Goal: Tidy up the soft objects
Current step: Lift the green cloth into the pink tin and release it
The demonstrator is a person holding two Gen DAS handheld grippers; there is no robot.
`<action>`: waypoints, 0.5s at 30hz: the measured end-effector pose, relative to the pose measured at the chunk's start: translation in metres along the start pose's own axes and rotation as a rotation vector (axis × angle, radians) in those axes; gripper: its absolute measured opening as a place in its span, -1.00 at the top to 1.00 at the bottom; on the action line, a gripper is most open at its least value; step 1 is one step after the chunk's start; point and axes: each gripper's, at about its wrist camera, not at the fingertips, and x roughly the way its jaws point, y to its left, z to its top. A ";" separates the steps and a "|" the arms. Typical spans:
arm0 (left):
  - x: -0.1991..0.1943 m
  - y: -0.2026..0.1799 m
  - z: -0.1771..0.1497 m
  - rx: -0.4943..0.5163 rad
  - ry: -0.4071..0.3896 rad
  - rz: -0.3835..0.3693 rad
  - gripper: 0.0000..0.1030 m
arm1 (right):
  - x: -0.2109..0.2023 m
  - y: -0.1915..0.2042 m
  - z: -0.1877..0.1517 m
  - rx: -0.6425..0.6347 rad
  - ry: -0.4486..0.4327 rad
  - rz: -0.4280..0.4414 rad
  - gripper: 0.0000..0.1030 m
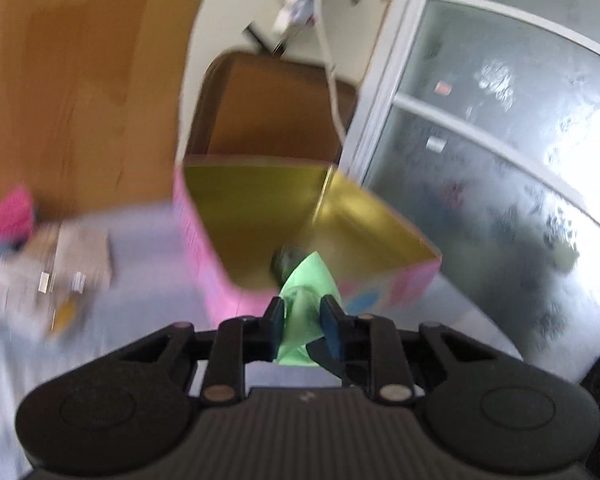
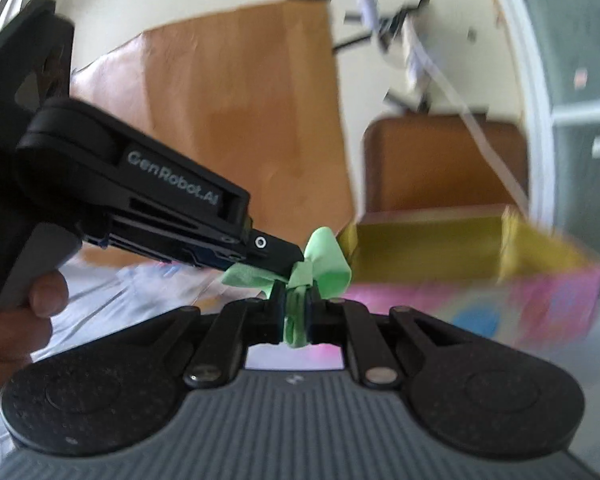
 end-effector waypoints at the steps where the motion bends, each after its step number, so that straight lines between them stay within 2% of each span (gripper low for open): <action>1: 0.007 -0.002 0.008 0.013 -0.012 0.006 0.60 | 0.003 -0.004 0.007 -0.019 -0.026 -0.020 0.75; 4: 0.040 -0.001 0.026 0.034 -0.020 0.043 0.57 | 0.023 -0.025 0.025 -0.045 -0.076 -0.075 0.75; 9: 0.087 0.010 0.035 -0.006 0.015 0.115 0.56 | 0.071 -0.059 0.032 -0.037 -0.024 -0.124 0.74; 11: 0.104 0.013 0.033 -0.010 0.037 0.150 0.36 | 0.087 -0.068 0.029 -0.040 0.009 -0.138 0.68; 12: 0.108 0.014 0.031 -0.009 0.047 0.173 0.30 | 0.093 -0.070 0.027 -0.045 0.025 -0.148 0.61; 13: 0.114 0.015 0.028 -0.007 0.059 0.200 0.18 | 0.102 -0.072 0.025 -0.050 0.045 -0.163 0.39; 15: 0.122 0.018 0.027 -0.017 0.072 0.210 -0.08 | 0.113 -0.077 0.022 -0.040 0.093 -0.199 0.15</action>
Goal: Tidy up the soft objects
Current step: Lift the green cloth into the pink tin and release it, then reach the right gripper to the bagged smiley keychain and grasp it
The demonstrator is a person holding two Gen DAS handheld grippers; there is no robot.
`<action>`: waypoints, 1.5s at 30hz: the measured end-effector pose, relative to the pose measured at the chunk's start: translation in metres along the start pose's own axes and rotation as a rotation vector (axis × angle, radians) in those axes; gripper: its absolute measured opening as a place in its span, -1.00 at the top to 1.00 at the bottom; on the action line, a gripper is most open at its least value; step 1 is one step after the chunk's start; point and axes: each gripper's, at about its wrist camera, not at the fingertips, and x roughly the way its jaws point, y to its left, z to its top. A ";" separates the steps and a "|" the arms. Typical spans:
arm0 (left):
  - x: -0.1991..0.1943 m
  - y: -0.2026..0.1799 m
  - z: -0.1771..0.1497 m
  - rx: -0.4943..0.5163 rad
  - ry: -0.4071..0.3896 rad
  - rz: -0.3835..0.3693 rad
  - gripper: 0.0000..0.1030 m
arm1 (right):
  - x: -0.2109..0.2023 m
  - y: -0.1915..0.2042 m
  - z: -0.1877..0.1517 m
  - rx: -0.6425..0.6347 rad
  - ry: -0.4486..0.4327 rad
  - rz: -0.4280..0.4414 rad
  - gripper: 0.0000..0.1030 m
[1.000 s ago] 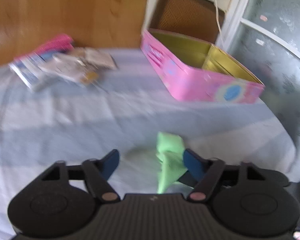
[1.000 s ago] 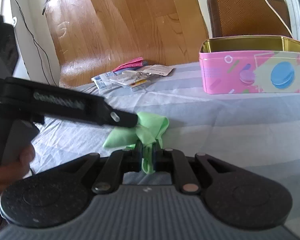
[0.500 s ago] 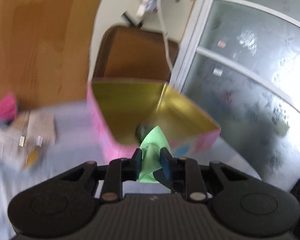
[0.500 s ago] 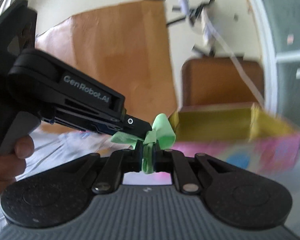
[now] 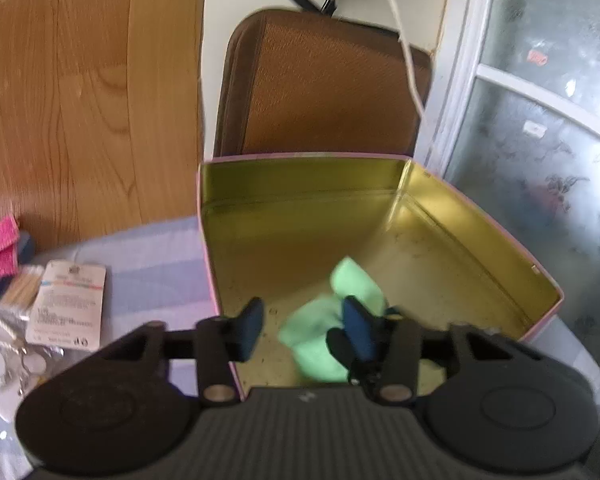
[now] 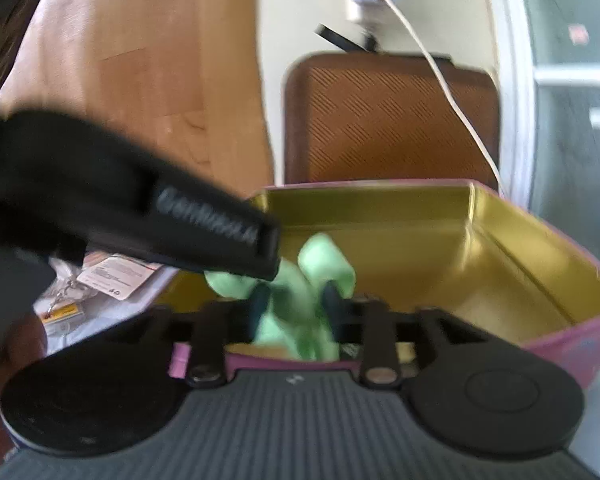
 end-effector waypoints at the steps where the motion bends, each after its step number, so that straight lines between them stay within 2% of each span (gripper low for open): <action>1: -0.001 0.001 -0.001 -0.011 -0.003 0.002 -0.25 | 0.002 -0.004 -0.002 0.025 0.017 -0.006 0.11; 3: -0.010 0.003 -0.004 -0.008 -0.016 -0.015 -0.35 | -0.005 -0.006 -0.004 0.035 0.004 -0.014 0.07; 5: -0.025 0.005 -0.007 -0.006 -0.040 -0.012 -0.62 | -0.014 -0.007 -0.004 0.055 -0.012 -0.016 -0.02; 6: -0.037 0.009 -0.010 -0.014 -0.068 -0.008 -0.67 | -0.022 -0.008 -0.005 0.069 -0.026 -0.004 -0.03; 10: -0.084 0.042 -0.028 -0.081 -0.131 -0.025 -0.70 | -0.055 0.004 -0.012 0.066 -0.089 0.001 -0.03; 12: -0.106 0.066 -0.047 -0.120 -0.145 0.011 -0.70 | -0.072 0.014 -0.015 0.064 -0.132 0.024 -0.03; 14: -0.125 0.095 -0.069 -0.150 -0.150 0.094 -0.70 | -0.080 0.028 -0.016 0.046 -0.134 0.068 -0.03; 20: -0.150 0.180 -0.130 -0.237 -0.084 0.452 -0.70 | -0.067 0.097 -0.022 -0.098 -0.041 0.225 -0.03; 23: -0.155 0.212 -0.145 -0.295 -0.088 0.555 -0.68 | -0.041 0.135 -0.022 -0.161 0.033 0.289 -0.09; 24: -0.158 0.222 -0.148 -0.354 -0.090 0.540 -0.66 | -0.034 0.147 -0.023 -0.186 0.050 0.296 -0.17; 26: -0.167 0.233 -0.150 -0.423 -0.149 0.490 -0.68 | -0.013 0.172 -0.021 -0.253 0.086 0.297 -0.23; 29: -0.174 0.237 -0.155 -0.453 -0.193 0.465 -0.69 | 0.016 0.204 -0.018 -0.368 0.109 0.279 -0.27; 33: -0.174 0.236 -0.155 -0.444 -0.198 0.445 -0.70 | 0.051 0.230 -0.012 -0.448 0.143 0.249 -0.27; 35: -0.172 0.236 -0.154 -0.433 -0.202 0.445 -0.72 | 0.067 0.237 -0.010 -0.470 0.159 0.228 -0.22; 36: -0.171 0.234 -0.155 -0.428 -0.204 0.445 -0.73 | 0.074 0.240 -0.010 -0.483 0.165 0.215 -0.09; 39: -0.174 0.232 -0.156 -0.421 -0.210 0.442 -0.74 | 0.084 0.245 -0.011 -0.508 0.174 0.192 0.11; 45: -0.176 0.234 -0.156 -0.443 -0.211 0.434 -0.80 | 0.058 0.237 -0.013 -0.533 0.103 0.176 0.24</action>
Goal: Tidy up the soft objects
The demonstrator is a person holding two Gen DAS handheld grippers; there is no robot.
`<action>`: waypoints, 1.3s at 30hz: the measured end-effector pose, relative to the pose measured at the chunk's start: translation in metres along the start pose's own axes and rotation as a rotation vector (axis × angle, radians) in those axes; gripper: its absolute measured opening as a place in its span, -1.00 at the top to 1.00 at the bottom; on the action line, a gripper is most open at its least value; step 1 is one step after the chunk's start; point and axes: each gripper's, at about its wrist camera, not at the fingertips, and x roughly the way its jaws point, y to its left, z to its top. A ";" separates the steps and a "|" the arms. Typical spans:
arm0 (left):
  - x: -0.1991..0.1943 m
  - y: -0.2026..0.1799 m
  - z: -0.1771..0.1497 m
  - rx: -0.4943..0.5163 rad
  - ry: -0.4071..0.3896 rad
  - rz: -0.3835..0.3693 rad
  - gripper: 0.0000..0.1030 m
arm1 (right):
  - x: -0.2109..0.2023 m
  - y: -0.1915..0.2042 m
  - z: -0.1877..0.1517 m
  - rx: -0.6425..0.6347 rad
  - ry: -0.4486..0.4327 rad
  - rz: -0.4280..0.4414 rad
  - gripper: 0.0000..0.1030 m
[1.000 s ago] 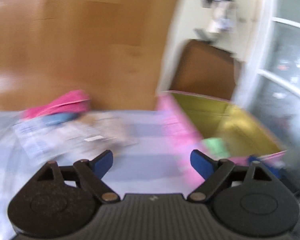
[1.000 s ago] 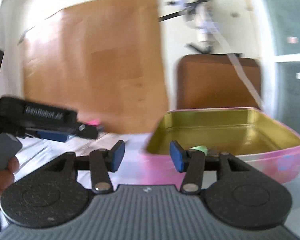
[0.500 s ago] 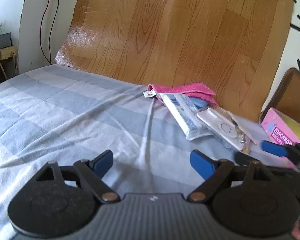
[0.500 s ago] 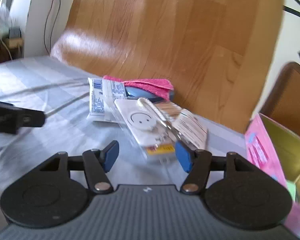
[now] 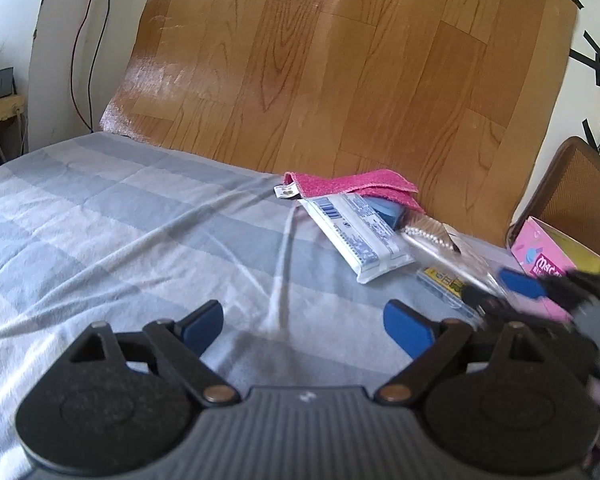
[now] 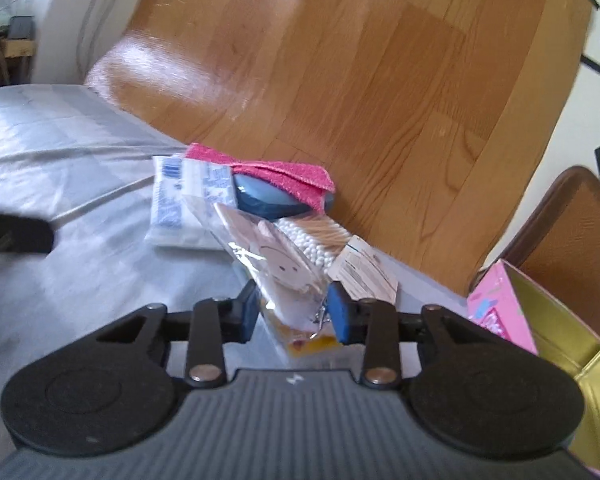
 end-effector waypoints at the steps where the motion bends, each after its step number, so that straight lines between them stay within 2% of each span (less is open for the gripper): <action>1: 0.000 0.000 0.000 -0.002 -0.002 0.001 -0.83 | -0.008 0.000 -0.003 -0.014 -0.009 0.002 0.24; 7: 0.000 -0.001 0.000 0.002 0.005 0.007 -0.84 | -0.063 -0.004 -0.031 -0.077 -0.043 0.071 0.24; 11: 0.001 -0.001 0.000 0.005 0.015 0.003 -0.84 | -0.103 -0.010 -0.053 -0.066 -0.037 0.151 0.22; 14: 0.001 -0.002 -0.001 0.016 0.022 0.003 -0.84 | -0.131 -0.010 -0.070 -0.064 -0.042 0.167 0.20; 16: 0.002 -0.003 -0.001 0.028 0.028 -0.008 -0.84 | -0.147 -0.015 -0.078 -0.013 -0.033 0.195 0.09; 20: 0.003 -0.007 -0.002 0.058 0.044 -0.022 -0.84 | -0.172 -0.026 -0.095 0.106 0.003 0.248 0.00; 24: 0.009 -0.010 -0.002 0.079 0.108 -0.069 -0.84 | -0.183 -0.039 -0.110 0.228 0.030 0.276 -0.33; 26: 0.007 -0.011 -0.003 0.082 0.134 -0.091 -0.84 | -0.187 -0.045 -0.117 0.294 0.041 0.289 -0.34; 28: -0.003 -0.014 -0.007 0.082 0.143 -0.119 -0.84 | -0.187 -0.049 -0.122 0.334 0.059 0.283 -0.34; 32: -0.021 -0.030 -0.021 0.092 0.207 -0.223 -0.84 | -0.192 -0.049 -0.132 0.352 0.060 0.256 -0.35; 36: -0.030 -0.059 -0.036 0.151 0.265 -0.284 -0.87 | -0.190 -0.053 -0.137 0.350 0.058 0.146 -0.36; 39: -0.034 -0.078 -0.042 0.185 0.297 -0.347 -0.86 | -0.184 -0.066 -0.141 0.436 0.060 0.064 -0.37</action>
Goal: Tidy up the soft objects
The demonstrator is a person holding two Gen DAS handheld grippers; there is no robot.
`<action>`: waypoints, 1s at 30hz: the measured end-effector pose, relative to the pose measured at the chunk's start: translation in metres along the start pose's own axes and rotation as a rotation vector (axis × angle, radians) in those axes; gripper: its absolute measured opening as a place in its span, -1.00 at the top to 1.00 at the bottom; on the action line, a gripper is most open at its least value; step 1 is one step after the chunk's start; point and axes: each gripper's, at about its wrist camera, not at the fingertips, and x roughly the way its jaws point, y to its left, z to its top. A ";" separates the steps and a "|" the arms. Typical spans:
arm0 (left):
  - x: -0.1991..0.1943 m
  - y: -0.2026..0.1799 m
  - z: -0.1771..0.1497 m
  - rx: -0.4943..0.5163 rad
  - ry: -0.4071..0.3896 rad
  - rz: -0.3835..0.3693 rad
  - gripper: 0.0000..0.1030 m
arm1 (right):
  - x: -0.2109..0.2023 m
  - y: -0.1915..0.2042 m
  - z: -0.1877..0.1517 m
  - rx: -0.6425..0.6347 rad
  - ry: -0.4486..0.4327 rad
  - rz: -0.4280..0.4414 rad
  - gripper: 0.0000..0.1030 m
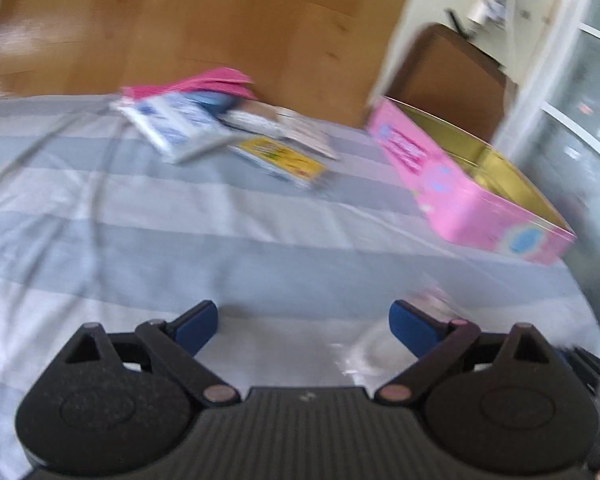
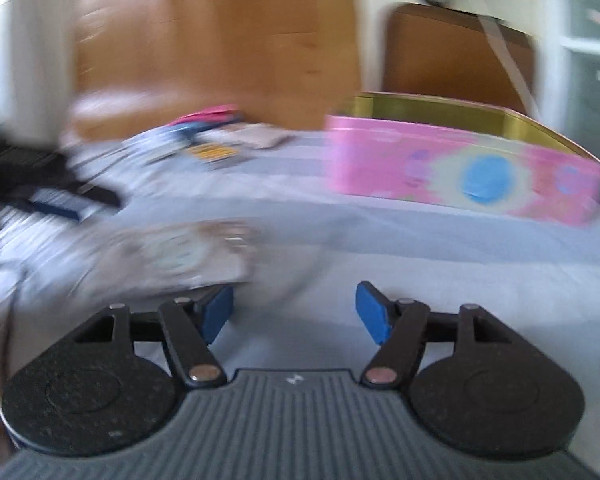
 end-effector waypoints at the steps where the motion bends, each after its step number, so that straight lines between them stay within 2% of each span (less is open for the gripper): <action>1: 0.001 -0.006 -0.001 0.017 0.003 -0.015 -0.86 | 0.002 -0.006 0.001 0.039 -0.006 -0.042 -0.36; 3: 0.002 -0.020 -0.001 0.072 0.009 -0.024 -0.85 | 0.003 -0.021 0.002 0.126 -0.007 -0.086 -0.36; 4: 0.004 -0.025 -0.002 0.098 0.013 -0.025 -0.82 | 0.000 -0.028 0.002 0.179 -0.013 -0.066 -0.36; 5: 0.006 -0.028 -0.001 0.117 0.020 -0.031 -0.78 | -0.003 -0.034 0.003 0.226 -0.013 -0.023 -0.36; 7: 0.012 -0.030 -0.001 0.132 0.042 -0.045 -0.67 | -0.009 -0.042 0.002 0.302 0.000 0.111 -0.35; 9: 0.018 -0.030 -0.001 0.144 0.054 -0.052 -0.65 | -0.010 -0.045 0.001 0.373 0.026 0.258 -0.33; 11: 0.019 -0.032 -0.002 0.173 0.068 -0.068 -0.66 | -0.007 -0.044 0.000 0.438 0.056 0.346 -0.29; 13: 0.020 -0.035 -0.003 0.201 0.086 -0.110 -0.65 | 0.004 -0.044 -0.003 0.507 0.102 0.395 -0.28; 15: 0.020 -0.040 -0.006 0.216 0.097 -0.141 -0.59 | 0.008 -0.042 0.000 0.532 0.104 0.407 -0.23; 16: 0.019 -0.040 -0.007 0.203 0.086 -0.129 -0.46 | 0.012 -0.041 0.002 0.549 0.113 0.414 -0.13; 18: 0.019 -0.034 -0.003 0.136 0.090 -0.163 -0.45 | 0.024 -0.038 0.006 0.586 0.133 0.440 -0.02; 20: 0.018 -0.027 -0.002 0.070 0.098 -0.193 -0.37 | 0.029 -0.034 0.010 0.575 0.126 0.430 0.09; 22: 0.018 -0.025 -0.003 0.046 0.109 -0.215 -0.36 | 0.035 -0.034 0.013 0.584 0.107 0.416 0.30; 23: 0.017 -0.025 -0.004 0.037 0.116 -0.233 -0.36 | 0.037 -0.039 0.012 0.599 0.106 0.407 0.34; 28: 0.016 -0.029 -0.007 0.042 0.124 -0.269 -0.42 | 0.038 -0.056 0.006 0.657 0.089 0.377 0.37; 30: 0.017 -0.024 -0.005 0.020 0.113 -0.253 -0.50 | 0.034 -0.057 0.004 0.655 0.087 0.373 0.36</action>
